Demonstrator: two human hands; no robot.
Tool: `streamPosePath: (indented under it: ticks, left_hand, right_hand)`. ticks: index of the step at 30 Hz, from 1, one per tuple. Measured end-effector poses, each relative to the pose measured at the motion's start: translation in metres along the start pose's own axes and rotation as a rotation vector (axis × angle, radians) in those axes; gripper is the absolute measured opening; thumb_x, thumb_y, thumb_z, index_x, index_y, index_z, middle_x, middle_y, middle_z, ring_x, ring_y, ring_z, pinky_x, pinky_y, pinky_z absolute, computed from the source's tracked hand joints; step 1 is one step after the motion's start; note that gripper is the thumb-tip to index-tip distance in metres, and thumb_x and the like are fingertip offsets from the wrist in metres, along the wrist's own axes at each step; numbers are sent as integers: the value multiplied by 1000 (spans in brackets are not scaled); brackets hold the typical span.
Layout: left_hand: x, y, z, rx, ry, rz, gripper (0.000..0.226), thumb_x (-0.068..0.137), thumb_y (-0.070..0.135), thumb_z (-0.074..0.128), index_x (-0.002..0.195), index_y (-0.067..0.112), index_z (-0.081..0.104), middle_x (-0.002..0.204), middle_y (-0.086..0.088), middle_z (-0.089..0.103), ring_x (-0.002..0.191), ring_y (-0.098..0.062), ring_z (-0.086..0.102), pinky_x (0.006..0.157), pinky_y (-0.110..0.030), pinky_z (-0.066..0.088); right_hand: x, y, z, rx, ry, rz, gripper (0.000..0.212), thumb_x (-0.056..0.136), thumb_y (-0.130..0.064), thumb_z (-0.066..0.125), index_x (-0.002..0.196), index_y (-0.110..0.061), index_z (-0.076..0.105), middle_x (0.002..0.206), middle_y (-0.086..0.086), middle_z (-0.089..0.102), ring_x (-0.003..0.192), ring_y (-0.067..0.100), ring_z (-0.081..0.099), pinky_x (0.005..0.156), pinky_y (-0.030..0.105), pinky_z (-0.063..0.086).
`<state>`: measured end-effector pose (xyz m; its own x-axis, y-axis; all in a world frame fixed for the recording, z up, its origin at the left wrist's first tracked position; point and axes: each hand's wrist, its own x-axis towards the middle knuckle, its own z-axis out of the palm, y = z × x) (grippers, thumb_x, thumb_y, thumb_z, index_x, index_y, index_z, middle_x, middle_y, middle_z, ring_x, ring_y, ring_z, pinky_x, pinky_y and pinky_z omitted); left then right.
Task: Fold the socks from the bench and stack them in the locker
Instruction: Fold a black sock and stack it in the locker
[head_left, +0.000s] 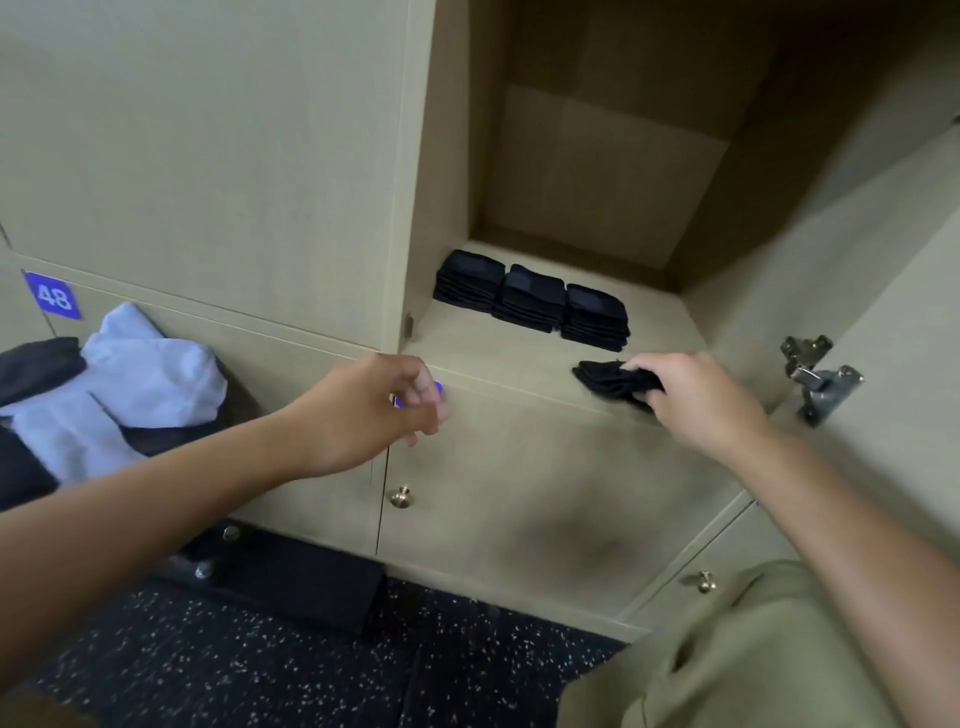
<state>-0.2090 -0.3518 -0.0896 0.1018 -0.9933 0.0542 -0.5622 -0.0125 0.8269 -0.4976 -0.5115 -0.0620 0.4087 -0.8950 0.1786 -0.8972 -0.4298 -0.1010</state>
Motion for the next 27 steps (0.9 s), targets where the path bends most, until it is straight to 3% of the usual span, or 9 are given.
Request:
streamPosePath:
  ticks: [4, 9, 12, 15, 20, 21, 23, 25, 27]
  left_hand:
    - [-4, 2, 1, 39, -21, 14, 7, 91, 25, 69, 89, 18, 70, 86, 5, 75, 73, -12, 73, 78, -40, 54]
    - [-11, 2, 1, 71, -54, 15, 7, 92, 26, 68, 89, 20, 69, 84, 8, 75, 73, -14, 72, 83, -48, 56]
    - [-13, 1, 0, 86, -56, 18, 6, 92, 24, 68, 87, 22, 69, 83, 9, 75, 73, -15, 72, 84, -48, 56]
    - [-14, 0, 0, 91, -60, 22, 6, 91, 25, 68, 86, 23, 70, 83, 9, 75, 73, -17, 72, 85, -48, 56]
    - [-15, 1, -1, 105, -77, 29, 8, 90, 29, 67, 88, 22, 69, 84, 10, 75, 71, -14, 72, 85, -48, 57]
    - [-15, 1, -1, 108, -78, 28, 9, 90, 30, 67, 88, 22, 69, 84, 10, 75, 71, -14, 72, 85, -47, 57]
    - [-14, 1, -1, 111, -76, 28, 9, 90, 31, 67, 88, 22, 69, 85, 10, 76, 71, -12, 72, 85, -46, 56]
    - [-13, 0, -1, 113, -72, 30, 9, 91, 31, 68, 87, 24, 69, 85, 10, 75, 70, -11, 71, 85, -44, 56]
    - [-13, -2, -2, 123, -75, 33, 10, 92, 34, 69, 87, 26, 69, 84, 10, 75, 72, -14, 71, 85, -46, 56]
  right_hand:
    - [-8, -4, 10, -53, -109, -44, 44, 99, -15, 59, 141, -23, 52, 135, 8, 61, 120, 33, 57, 93, 40, 49]
    - [-22, -16, 18, -149, -149, -7, 47, 102, -5, 43, 147, -18, 43, 133, 12, 59, 118, 35, 57, 89, 45, 52]
    - [-13, -2, 13, -77, 29, 121, 35, 102, -9, 47, 135, -17, 54, 113, 23, 66, 102, 43, 63, 78, 43, 51]
    - [-4, 19, 2, -11, 226, 259, 28, 103, -9, 46, 128, -10, 57, 105, 29, 66, 99, 47, 61, 74, 42, 44]
    - [8, 32, -2, -88, 440, 272, 39, 100, -4, 48, 139, -6, 50, 104, 31, 67, 97, 49, 63, 68, 44, 44]
    - [10, 32, 0, -100, 392, 253, 46, 99, -4, 49, 144, -9, 48, 114, 30, 66, 103, 48, 63, 71, 44, 46]
    - [12, 31, 11, -65, 172, 222, 49, 101, -10, 49, 150, -13, 44, 138, 24, 58, 121, 43, 58, 91, 46, 49]
    - [10, 28, 24, -18, -91, 224, 53, 107, -28, 43, 157, -16, 32, 155, 21, 42, 142, 38, 41, 113, 46, 39]
    - [9, 23, 32, 32, -202, 253, 63, 107, -49, 32, 162, -21, 17, 167, 16, 21, 154, 33, 19, 123, 45, 23]
